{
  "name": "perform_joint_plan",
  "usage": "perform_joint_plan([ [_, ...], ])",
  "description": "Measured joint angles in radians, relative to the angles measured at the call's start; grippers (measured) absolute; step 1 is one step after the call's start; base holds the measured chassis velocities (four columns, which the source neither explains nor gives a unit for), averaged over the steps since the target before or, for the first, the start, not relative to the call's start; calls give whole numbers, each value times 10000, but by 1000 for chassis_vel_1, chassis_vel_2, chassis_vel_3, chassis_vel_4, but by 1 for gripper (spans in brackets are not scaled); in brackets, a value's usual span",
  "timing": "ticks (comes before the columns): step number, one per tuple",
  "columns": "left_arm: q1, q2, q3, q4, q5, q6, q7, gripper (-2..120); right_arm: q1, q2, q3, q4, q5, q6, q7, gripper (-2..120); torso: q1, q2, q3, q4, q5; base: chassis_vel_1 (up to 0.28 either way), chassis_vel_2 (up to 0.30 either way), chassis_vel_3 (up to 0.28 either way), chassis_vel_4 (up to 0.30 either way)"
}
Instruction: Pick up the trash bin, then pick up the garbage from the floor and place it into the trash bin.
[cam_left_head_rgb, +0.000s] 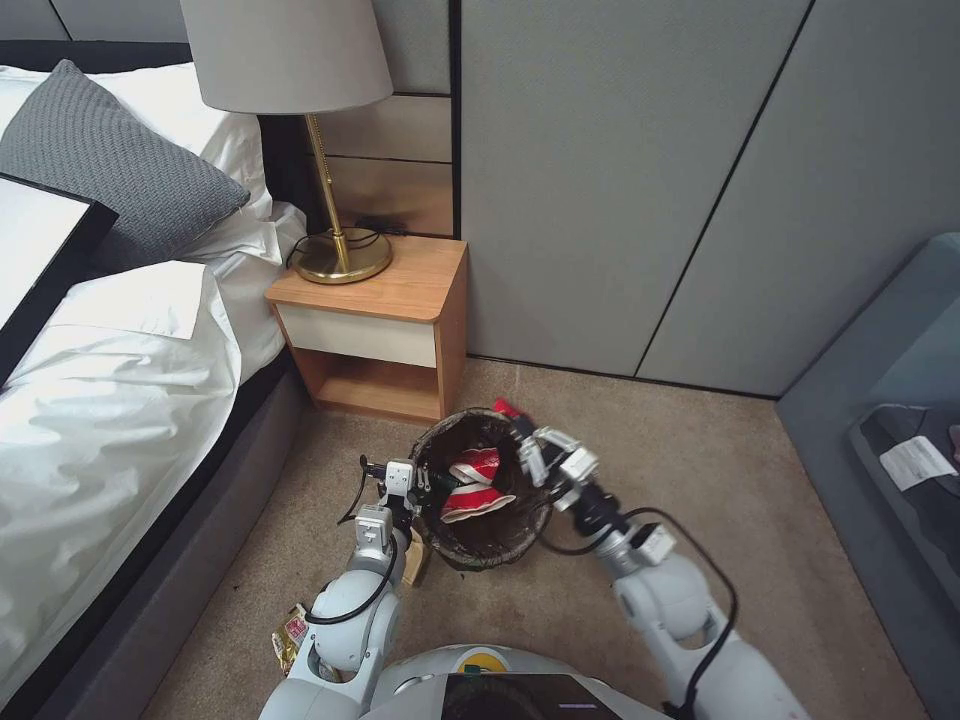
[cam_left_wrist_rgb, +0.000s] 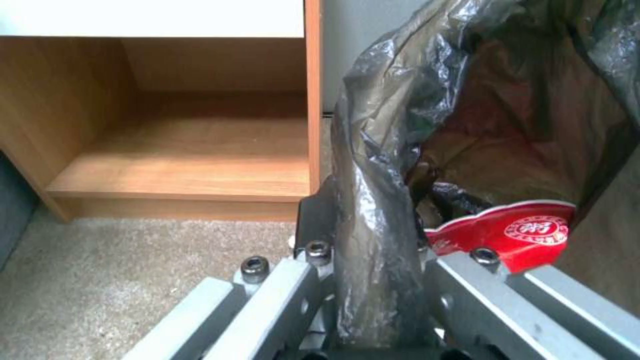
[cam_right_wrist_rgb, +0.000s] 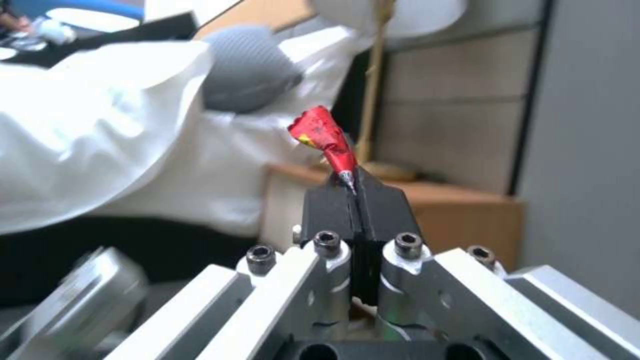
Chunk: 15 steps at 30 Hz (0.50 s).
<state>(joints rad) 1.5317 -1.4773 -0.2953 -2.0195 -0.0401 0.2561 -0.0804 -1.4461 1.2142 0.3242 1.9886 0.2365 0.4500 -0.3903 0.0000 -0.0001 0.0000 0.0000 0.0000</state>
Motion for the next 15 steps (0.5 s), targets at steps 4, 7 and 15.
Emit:
perform_joint_plan([
  [4,0,0,4,0,0,0,0,0,62,44,-441,-199,-222,-57,64,0,0,0,0,1,-1,0,0,0,0],
  [7,0,0,3,0,0,0,0,0,119,159,-836,-559,-535,-57,81,0,0,0,0,0,0,0,0,0,0],
  [15,0,0,5,0,0,0,0,0,92,529,-1099,-1482,-1098,210,291,3,0,0,0,-1,0,0,0,0,0],
])
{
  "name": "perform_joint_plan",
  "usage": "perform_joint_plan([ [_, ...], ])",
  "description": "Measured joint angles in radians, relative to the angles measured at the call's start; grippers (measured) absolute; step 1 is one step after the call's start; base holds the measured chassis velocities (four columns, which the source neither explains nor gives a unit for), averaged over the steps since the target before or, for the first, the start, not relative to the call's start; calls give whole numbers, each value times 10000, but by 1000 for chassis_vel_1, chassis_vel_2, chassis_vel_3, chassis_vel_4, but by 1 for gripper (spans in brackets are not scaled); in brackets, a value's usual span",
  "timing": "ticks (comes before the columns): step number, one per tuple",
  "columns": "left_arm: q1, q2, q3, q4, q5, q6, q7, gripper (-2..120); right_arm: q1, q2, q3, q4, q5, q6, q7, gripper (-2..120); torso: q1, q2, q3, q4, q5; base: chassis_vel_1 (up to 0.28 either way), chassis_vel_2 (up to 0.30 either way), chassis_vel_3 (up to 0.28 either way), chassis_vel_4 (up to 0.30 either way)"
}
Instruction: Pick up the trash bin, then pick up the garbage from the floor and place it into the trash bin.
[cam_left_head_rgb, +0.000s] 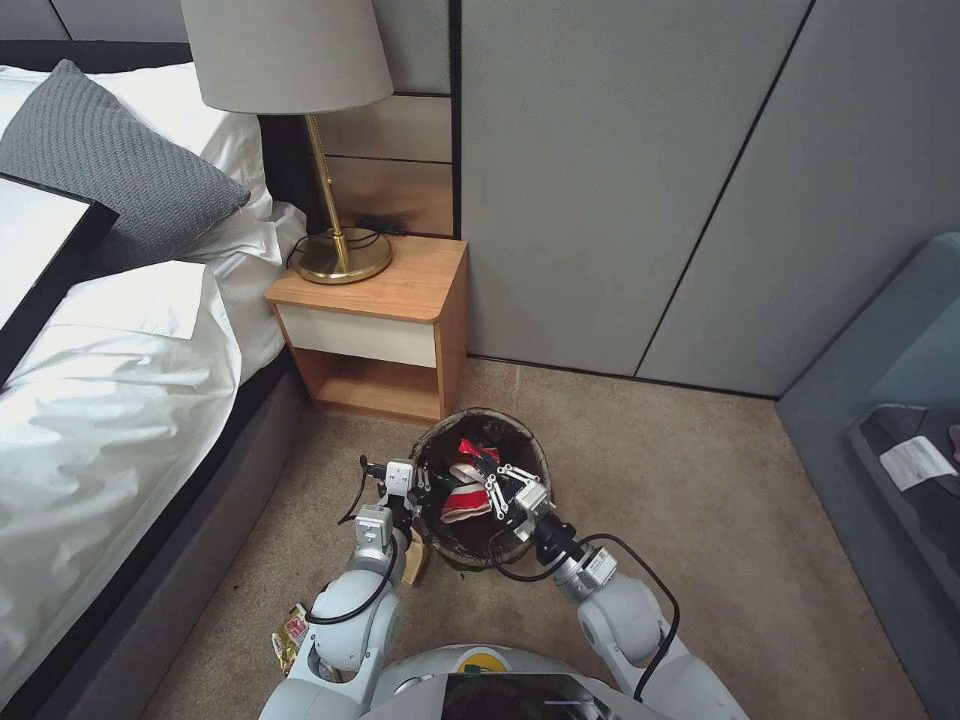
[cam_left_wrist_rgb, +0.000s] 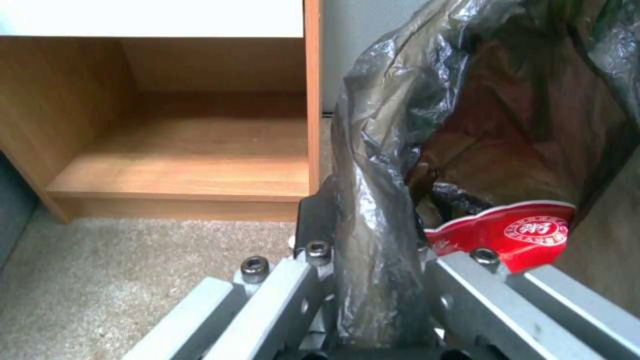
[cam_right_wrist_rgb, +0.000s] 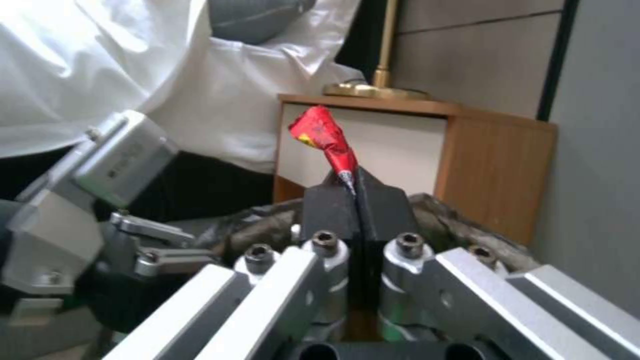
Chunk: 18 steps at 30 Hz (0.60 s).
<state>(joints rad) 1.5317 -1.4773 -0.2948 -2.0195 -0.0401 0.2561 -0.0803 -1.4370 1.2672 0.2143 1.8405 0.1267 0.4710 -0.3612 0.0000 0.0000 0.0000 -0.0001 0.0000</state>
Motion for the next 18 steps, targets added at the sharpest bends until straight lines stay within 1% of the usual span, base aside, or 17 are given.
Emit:
perform_joint_plan([
  [2,0,0,-1,0,0,0,0,0,3,26,26,-74,-29,31,29,5,0,0,0,0,-1,0,0,0,0],
  [3,0,0,-1,0,0,0,-1,0,3,41,29,-156,-108,31,195,11,0,0,0,0,0,0,0,0,0],
  [5,0,0,0,0,0,0,-1,0,13,53,25,-222,-190,7,348,21,0,0,0,0,0,0,0,0,0],
  [6,0,0,0,0,0,0,-1,0,13,53,25,-222,-190,7,348,21,0,0,0,0,0,0,0,0,0],
  [7,0,0,0,0,0,0,0,0,22,58,26,-257,-226,3,396,24,0,0,0,1,-1,0,0,0,0],
  [9,0,0,0,-1,0,0,0,0,18,58,21,-268,-240,-7,418,36,0,0,0,1,-1,0,0,0,0],
  [10,0,0,0,-1,0,0,0,0,18,58,21,-268,-240,-7,418,36,0,0,0,1,-1,0,0,0,0],
  [12,0,0,0,0,0,0,0,0,12,52,14,-269,-245,-26,428,45,0,0,0,1,-1,0,0,0,0],
  [13,0,0,0,0,0,0,0,0,12,52,14,-269,-245,-26,428,45,0,0,0,1,-1,0,0,0,0],
  [14,0,0,0,0,0,0,0,0,14,46,18,-276,-255,-39,456,52,0,0,0,1,-1,0,0,0,0],
  [17,0,0,0,0,0,0,0,0,17,30,28,-277,-273,-51,490,63,0,0,0,1,-1,0,0,0,0],
  [18,0,0,0,0,0,0,0,0,17,30,28,-277,-273,-51,490,63,0,0,0,1,-1,0,0,0,0],
])
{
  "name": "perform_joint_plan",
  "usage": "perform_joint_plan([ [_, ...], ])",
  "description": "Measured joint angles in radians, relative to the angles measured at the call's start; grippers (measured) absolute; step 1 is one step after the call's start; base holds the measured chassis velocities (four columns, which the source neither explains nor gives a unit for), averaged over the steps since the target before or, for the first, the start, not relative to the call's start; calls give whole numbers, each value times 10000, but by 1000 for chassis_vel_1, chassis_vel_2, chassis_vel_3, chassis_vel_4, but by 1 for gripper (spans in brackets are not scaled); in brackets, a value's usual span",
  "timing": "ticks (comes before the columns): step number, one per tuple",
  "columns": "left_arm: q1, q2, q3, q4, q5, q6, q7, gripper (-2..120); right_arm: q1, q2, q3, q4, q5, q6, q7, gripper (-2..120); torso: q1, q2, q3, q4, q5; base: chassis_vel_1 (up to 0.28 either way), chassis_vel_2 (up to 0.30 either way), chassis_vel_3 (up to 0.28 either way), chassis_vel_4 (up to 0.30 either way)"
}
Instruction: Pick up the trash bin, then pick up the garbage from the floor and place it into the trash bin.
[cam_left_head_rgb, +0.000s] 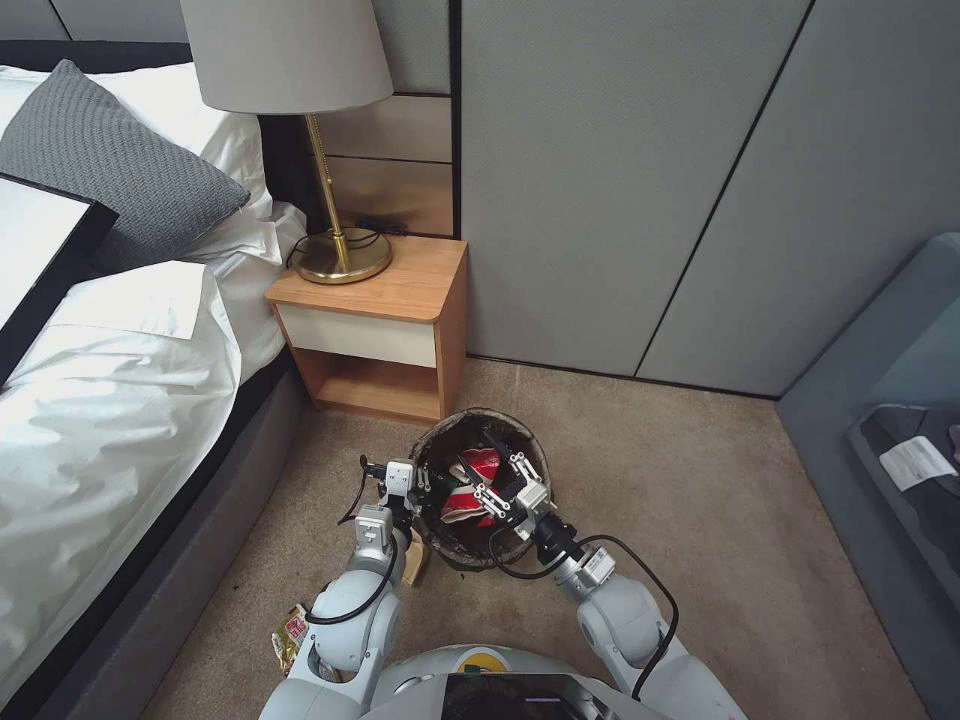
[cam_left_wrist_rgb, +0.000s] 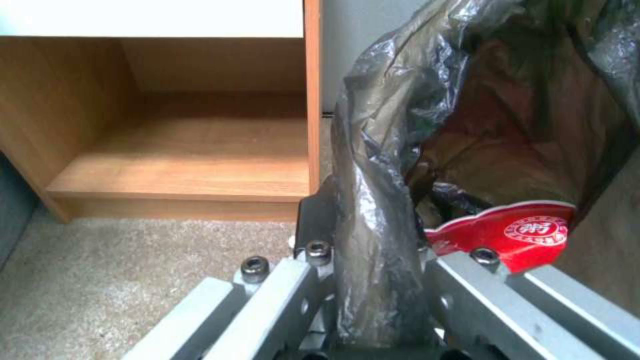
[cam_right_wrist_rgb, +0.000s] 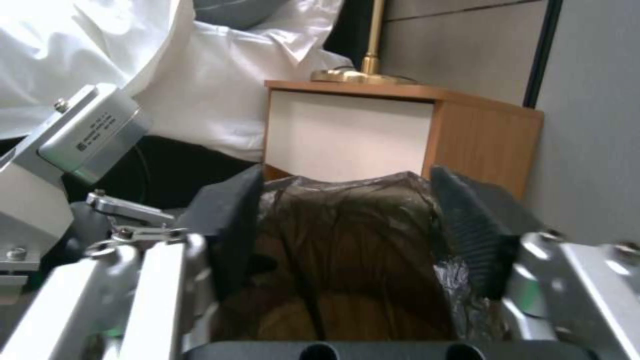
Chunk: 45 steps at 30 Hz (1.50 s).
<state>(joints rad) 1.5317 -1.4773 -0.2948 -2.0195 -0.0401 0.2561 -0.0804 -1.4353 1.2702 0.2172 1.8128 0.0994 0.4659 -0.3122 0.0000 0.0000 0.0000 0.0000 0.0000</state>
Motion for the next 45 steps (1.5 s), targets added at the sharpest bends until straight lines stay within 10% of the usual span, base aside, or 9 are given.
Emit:
perform_joint_plan([
  [11,0,0,0,0,0,0,0,0,-140,-28,110,573,-212,-14,340,99,0,0,0,0,1,0,0,0,0],
  [21,0,0,0,0,0,0,0,0,-1020,416,1835,2531,-1044,-282,3152,100,0,0,0,-1,-1,0,0,0,0],
  [30,0,0,-1,0,0,0,0,0,-1800,1170,2924,1533,-1180,291,4525,100,0,0,0,-1,1,0,0,0,0],
  [45,0,0,0,0,0,0,0,0,-1948,1470,3322,772,-1147,969,4598,100,0,0,0,0,1,0,0,0,0],
])
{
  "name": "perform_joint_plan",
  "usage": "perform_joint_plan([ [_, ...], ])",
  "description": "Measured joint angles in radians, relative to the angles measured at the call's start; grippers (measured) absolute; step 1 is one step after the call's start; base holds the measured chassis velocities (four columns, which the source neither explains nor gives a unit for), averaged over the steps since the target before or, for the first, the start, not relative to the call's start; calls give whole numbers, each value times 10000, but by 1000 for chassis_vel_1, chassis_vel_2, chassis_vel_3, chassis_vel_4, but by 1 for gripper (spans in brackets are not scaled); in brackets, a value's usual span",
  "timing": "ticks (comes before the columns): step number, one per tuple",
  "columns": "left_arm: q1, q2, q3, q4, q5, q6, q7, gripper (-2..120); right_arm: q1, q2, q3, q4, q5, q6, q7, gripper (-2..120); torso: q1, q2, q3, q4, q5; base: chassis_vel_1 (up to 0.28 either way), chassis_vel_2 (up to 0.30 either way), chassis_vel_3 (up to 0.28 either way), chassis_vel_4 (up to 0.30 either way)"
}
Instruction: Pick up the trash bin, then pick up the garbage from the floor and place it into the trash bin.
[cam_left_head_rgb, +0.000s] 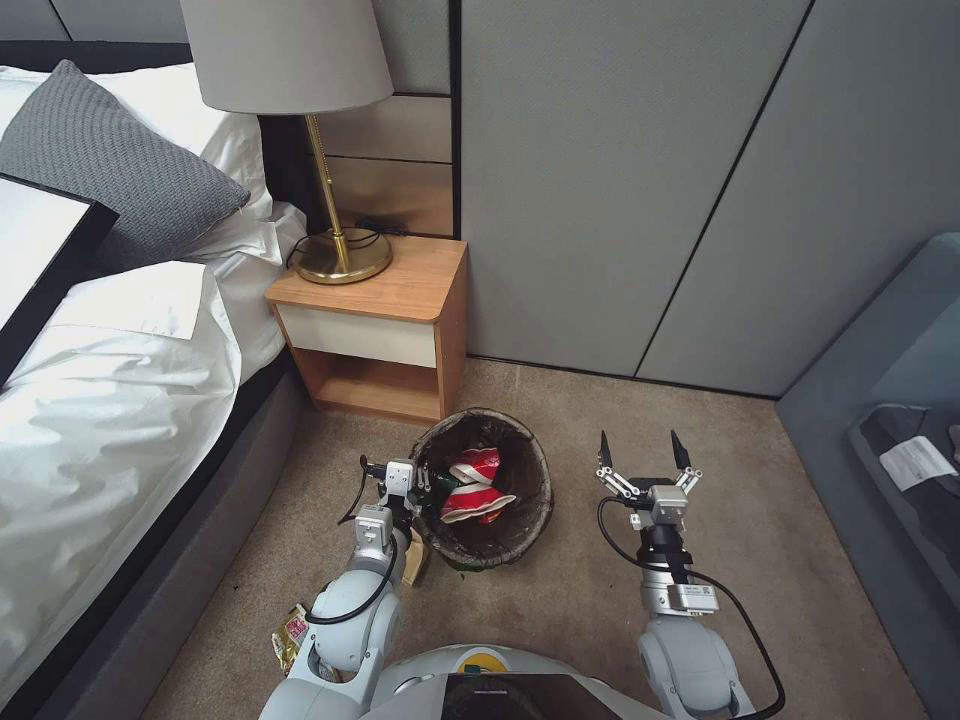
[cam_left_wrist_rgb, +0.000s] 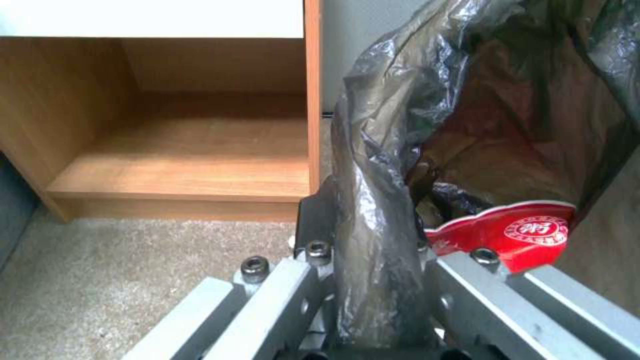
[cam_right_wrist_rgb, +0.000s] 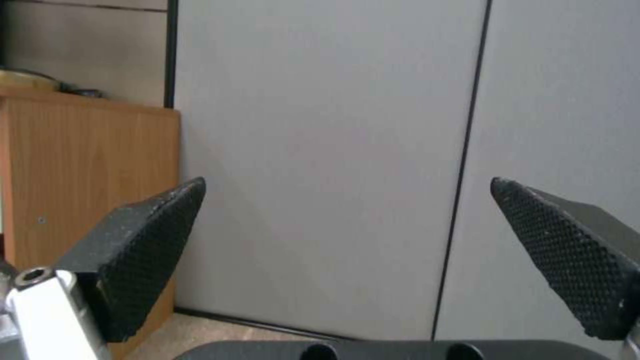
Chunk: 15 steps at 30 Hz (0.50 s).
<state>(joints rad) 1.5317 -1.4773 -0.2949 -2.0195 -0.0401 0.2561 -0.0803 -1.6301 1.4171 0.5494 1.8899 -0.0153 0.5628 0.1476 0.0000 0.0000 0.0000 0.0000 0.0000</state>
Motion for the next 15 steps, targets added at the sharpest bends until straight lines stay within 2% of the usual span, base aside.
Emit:
perform_joint_plan([
  [15,0,0,0,0,0,0,0,0,181,-41,36,37,27,-66,-94,100,0,0,0,0,0,0,0,0,0],
])
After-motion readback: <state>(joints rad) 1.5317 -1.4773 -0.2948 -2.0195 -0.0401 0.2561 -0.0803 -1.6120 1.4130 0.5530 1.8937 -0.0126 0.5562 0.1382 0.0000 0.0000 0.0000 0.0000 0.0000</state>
